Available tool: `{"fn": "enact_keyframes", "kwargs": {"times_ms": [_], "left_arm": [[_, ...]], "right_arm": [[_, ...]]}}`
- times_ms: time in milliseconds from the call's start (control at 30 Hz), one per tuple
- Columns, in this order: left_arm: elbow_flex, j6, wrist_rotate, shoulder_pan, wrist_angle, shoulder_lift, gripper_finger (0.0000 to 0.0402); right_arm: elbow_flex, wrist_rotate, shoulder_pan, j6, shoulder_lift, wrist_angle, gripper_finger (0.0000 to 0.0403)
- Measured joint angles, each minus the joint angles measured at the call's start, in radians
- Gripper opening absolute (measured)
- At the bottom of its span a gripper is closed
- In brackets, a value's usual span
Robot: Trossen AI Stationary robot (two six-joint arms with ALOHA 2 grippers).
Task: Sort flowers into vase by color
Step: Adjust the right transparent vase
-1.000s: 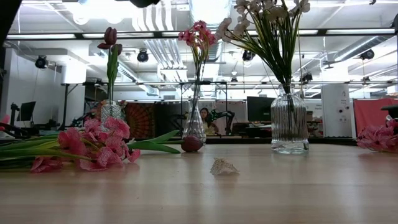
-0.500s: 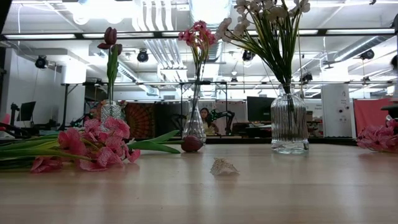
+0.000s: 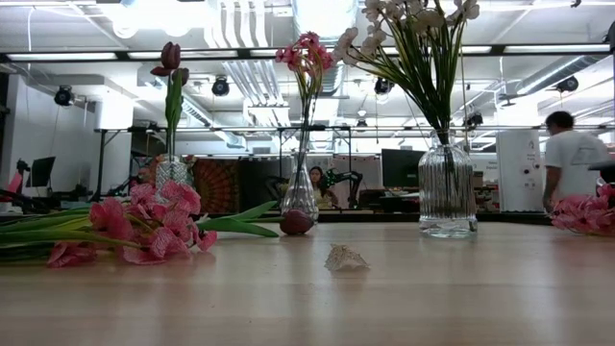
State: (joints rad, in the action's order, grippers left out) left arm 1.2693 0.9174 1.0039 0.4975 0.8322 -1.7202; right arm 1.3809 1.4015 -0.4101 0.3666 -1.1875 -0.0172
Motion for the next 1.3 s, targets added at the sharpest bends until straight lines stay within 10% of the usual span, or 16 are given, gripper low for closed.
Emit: {"fn": "enact_keyframes", "kwargs": {"times_ms": [367, 867, 1300], "left_arm": [[-0.33, -0.31, -0.209, 0.088, -0.195, 0.348, 0.0261], [-0.422, -0.45, -0.257, 0.123, -0.399, 0.495, 0.0261], [-0.422, -0.444, -0.127, 0.123, -0.431, 0.494, 0.0261]], "right_arm": [[0.004, -0.114, -0.291, -0.106, -0.015, -0.059, 0.0366], [-0.007, -0.975, -0.361, -0.844, -0.06, -0.64, 0.0366], [-0.052, -0.982, -0.331, -1.776, -0.131, -1.259, 0.0366]]}}
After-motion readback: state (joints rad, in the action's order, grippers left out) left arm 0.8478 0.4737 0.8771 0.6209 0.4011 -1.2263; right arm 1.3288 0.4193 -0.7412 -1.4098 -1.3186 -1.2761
